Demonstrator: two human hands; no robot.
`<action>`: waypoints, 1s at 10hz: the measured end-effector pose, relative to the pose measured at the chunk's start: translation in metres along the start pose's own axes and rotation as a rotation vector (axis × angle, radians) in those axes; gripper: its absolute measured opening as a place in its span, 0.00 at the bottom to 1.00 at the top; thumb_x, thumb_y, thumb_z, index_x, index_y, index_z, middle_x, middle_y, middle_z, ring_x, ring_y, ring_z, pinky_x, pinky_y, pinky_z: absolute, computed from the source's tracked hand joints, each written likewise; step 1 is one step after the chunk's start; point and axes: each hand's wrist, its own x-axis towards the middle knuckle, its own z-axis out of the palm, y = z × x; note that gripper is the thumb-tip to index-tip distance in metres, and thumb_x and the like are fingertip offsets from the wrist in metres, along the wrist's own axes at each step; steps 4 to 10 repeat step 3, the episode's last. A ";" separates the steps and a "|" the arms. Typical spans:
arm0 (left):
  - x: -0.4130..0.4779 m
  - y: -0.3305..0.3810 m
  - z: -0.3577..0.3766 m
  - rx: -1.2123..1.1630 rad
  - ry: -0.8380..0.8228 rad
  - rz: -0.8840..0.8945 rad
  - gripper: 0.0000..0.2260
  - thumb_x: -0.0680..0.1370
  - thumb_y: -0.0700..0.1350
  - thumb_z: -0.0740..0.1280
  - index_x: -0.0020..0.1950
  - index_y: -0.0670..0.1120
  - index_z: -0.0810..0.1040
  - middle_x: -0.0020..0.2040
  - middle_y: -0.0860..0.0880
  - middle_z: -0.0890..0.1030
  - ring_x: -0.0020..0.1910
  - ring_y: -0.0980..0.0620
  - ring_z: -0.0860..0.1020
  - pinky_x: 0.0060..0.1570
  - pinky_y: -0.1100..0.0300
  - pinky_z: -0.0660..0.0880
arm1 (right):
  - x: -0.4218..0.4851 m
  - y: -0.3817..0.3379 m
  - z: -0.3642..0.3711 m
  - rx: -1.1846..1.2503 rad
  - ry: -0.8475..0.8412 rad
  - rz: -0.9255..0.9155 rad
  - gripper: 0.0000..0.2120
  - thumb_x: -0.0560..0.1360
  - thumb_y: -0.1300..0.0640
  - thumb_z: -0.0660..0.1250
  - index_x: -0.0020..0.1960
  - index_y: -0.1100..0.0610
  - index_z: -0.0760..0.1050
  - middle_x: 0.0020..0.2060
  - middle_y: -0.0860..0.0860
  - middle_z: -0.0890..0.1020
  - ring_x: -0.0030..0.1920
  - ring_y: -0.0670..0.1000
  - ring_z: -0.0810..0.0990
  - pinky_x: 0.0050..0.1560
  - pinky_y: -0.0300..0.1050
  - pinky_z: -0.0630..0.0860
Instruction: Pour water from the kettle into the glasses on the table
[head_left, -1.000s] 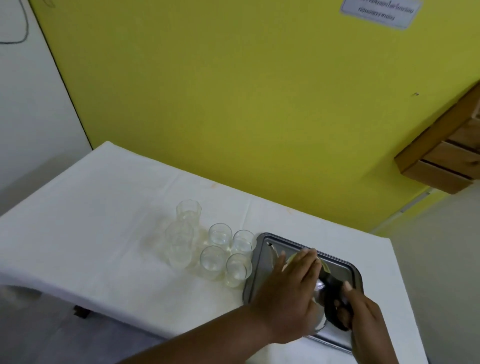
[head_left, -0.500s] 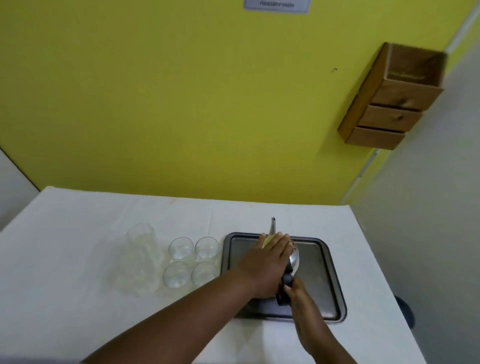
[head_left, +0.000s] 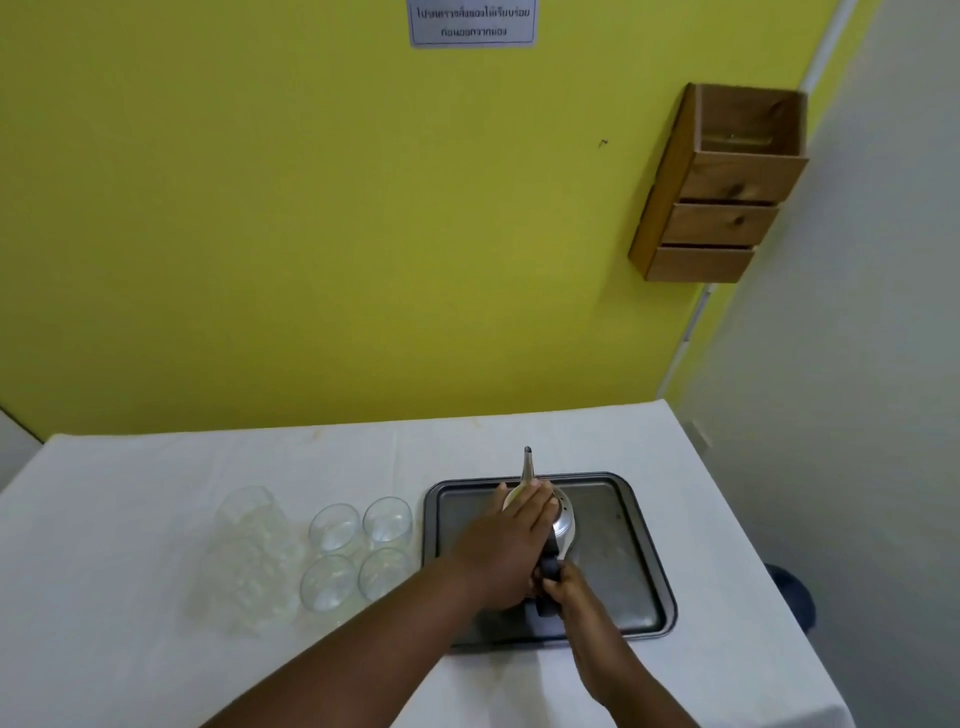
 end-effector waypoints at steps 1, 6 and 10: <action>-0.002 0.003 0.004 0.004 0.024 0.008 0.38 0.75 0.44 0.66 0.77 0.39 0.47 0.79 0.40 0.46 0.77 0.43 0.42 0.73 0.41 0.44 | 0.002 0.022 -0.014 -0.120 0.071 0.016 0.09 0.82 0.60 0.60 0.53 0.61 0.79 0.41 0.50 0.86 0.45 0.46 0.84 0.49 0.40 0.78; -0.006 -0.002 0.000 -0.063 0.084 -0.012 0.39 0.70 0.36 0.64 0.77 0.38 0.47 0.78 0.40 0.47 0.77 0.43 0.43 0.73 0.43 0.41 | 0.005 0.004 -0.033 -0.309 0.472 -0.132 0.16 0.80 0.49 0.65 0.41 0.59 0.80 0.39 0.52 0.87 0.48 0.55 0.84 0.47 0.46 0.76; -0.006 -0.002 0.000 -0.063 0.084 -0.012 0.39 0.70 0.36 0.64 0.77 0.38 0.47 0.78 0.40 0.47 0.77 0.43 0.43 0.73 0.43 0.41 | 0.005 0.004 -0.033 -0.309 0.472 -0.132 0.16 0.80 0.49 0.65 0.41 0.59 0.80 0.39 0.52 0.87 0.48 0.55 0.84 0.47 0.46 0.76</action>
